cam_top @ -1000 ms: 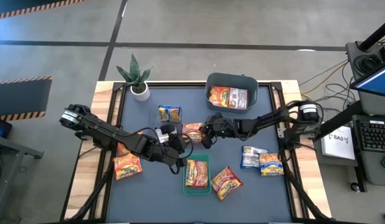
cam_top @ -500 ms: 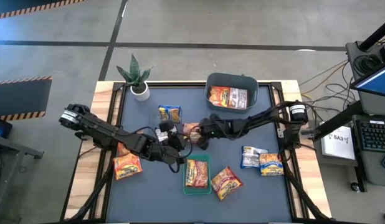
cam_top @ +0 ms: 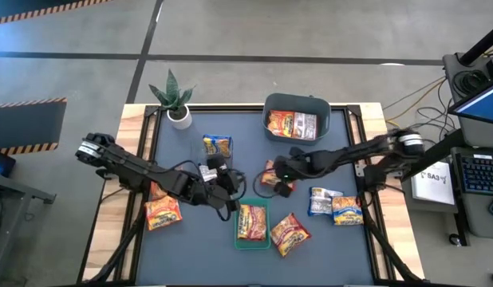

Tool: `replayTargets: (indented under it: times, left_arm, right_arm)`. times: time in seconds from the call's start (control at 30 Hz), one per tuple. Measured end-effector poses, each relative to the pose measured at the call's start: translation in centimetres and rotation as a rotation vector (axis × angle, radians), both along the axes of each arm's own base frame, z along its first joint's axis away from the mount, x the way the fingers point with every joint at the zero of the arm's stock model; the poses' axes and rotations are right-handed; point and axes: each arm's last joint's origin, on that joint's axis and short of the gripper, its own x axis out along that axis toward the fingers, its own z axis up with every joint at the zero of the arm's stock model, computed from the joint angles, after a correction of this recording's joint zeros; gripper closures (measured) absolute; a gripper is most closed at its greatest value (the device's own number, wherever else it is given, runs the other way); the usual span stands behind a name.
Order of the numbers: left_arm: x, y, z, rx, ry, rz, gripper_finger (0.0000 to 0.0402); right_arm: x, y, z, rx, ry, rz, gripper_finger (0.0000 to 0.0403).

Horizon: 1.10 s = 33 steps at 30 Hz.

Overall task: Sort Maruchan noodles
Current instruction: Put the red noodle pack into the green bin

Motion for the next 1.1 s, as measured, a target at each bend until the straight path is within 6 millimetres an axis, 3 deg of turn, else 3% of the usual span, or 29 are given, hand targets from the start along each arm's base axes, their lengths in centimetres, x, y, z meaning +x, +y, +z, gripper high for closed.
replayTargets:
  times: [0.1, 0.23, 0.4, 0.57, 0.8, 1.1]
  left_arm:
    - [0.8, 0.7, 0.1, -0.083, -0.014, -0.094, 0.0364]
    - [2.6, 2.1, -0.5, -0.159, -0.055, -0.171, 0.0364]
    - [5.1, 3.6, -2.9, -0.179, -0.073, -0.229, 0.0364]
    - [7.0, 4.7, -5.0, -0.175, -0.032, -0.2, 0.0364]
    - [9.8, 5.5, -6.5, -0.14, 0.015, -0.198, 0.0364]
    - [10.5, 6.3, -6.9, -0.134, 0.033, -0.178, 0.0364]
  right_arm:
    - [-1.9, 0.3, 2.0, 0.037, -0.048, -0.029, 0.039]
    - [-4.7, 0.2, 2.7, 0.133, -0.13, -0.122, 0.039]
    - [-7.6, 0.2, 1.6, 0.248, -0.155, -0.267, 0.039]
    - [-9.1, 0.4, 0.4, 0.335, -0.139, -0.303, 0.039]
    - [-8.5, 0.4, -1.8, 0.316, -0.129, -0.307, 0.039]
    - [-6.6, -0.6, -3.3, 0.08, -0.115, -0.33, 0.039]
